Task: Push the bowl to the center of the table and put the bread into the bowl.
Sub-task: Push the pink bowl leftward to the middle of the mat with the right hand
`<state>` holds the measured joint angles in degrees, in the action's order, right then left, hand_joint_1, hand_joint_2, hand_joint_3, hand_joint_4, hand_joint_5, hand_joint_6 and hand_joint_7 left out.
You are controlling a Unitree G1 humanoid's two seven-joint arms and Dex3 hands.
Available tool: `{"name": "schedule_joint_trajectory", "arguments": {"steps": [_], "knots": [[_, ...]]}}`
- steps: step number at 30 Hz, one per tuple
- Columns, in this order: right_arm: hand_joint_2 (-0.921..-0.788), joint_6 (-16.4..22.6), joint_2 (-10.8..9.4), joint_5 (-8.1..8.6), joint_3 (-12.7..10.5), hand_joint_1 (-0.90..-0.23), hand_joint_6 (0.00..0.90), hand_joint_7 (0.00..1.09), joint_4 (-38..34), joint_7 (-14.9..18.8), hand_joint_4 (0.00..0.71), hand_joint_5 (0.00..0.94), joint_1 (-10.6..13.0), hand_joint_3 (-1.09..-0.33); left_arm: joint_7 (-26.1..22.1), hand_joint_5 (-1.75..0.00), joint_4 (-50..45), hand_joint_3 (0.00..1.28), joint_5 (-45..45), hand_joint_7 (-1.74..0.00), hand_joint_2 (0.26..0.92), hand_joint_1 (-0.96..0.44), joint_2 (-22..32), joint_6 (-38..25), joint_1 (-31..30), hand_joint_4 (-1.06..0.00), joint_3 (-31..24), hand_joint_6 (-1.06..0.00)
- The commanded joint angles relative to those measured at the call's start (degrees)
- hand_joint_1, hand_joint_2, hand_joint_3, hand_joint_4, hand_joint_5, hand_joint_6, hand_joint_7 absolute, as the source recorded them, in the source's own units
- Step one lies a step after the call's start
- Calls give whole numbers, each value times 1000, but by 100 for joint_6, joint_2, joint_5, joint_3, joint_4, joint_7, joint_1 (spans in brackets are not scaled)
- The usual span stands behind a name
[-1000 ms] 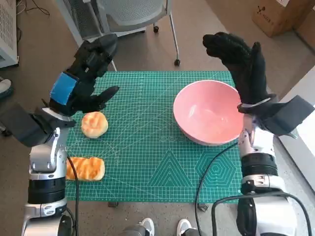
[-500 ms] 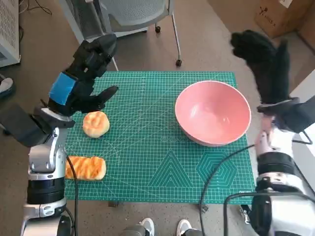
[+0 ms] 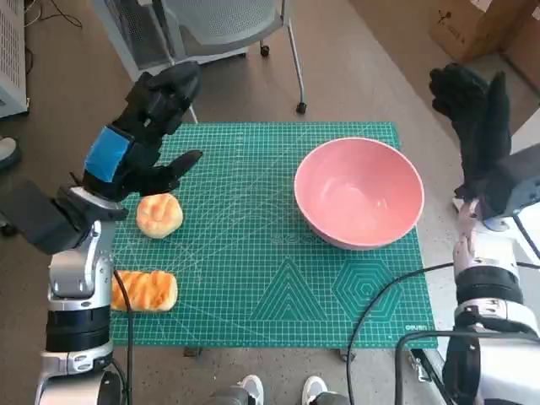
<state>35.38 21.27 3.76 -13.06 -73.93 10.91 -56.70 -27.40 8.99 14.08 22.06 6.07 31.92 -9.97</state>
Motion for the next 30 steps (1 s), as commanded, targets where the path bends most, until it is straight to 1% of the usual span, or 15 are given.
{"name": "schedule_joint_trajectory", "arguments": {"steps": [1, 6, 11, 13, 15, 18, 22, 28, 30], "knots": [[-921, -414, -54, -121, 7, -614, 266, 0, -182, -213, 125, 0, 286, -759, 1, -46, -35, 479, -11, -603, 847, -367, 46, 56, -40, -144, -24, 1], [-921, -698, -92, -156, -22, -613, 265, 0, -243, -314, 132, 3, 390, -753, 14, -45, -74, 479, -23, -601, 849, -362, 49, 26, -49, -142, -18, 1], [-921, -1005, -164, -202, -44, -634, 268, 2, -288, -355, 136, 4, 478, -753, 4, -45, -55, 478, -14, -601, 849, -365, 63, 28, -63, -142, -32, 1], [-921, -1108, -203, -237, -37, -643, 267, 1, -299, -377, 110, 2, 511, -757, -1, -46, -56, 477, -7, -601, 849, -367, 68, 24, -71, -142, -37, 1], [-921, -1206, -246, -253, -42, -644, 263, 1, -307, -397, 101, 1, 547, -759, -4, -46, -71, 476, 2, -602, 849, -369, 74, 14, -83, -142, -43, 1], [-921, -1331, -301, -259, -56, -637, 261, 1, -314, -423, 112, 9, 585, -763, -12, -46, -118, 475, 22, -602, 850, -371, 91, -5, -122, -143, -60, 1], [-921, -1504, -425, -294, -37, -625, 265, 3, -337, -487, 128, 15, 637, -765, -27, -47, -172, 471, 42, -604, 850, -375, 131, -21, -170, -144, -90, 1], [-921, -1618, -602, -261, -83, -648, 282, 11, -339, -441, 141, 16, 654, -765, -49, -48, -220, 459, 52, -608, 853, -386, 193, -2, -257, -146, -139, 1], [-921, -1636, -668, -256, -90, -655, 285, 12, -340, -399, 143, 15, 648, -763, -54, -47, -243, 423, 50, -607, 871, -391, 214, 12, -305, -147, -163, 1]]}}
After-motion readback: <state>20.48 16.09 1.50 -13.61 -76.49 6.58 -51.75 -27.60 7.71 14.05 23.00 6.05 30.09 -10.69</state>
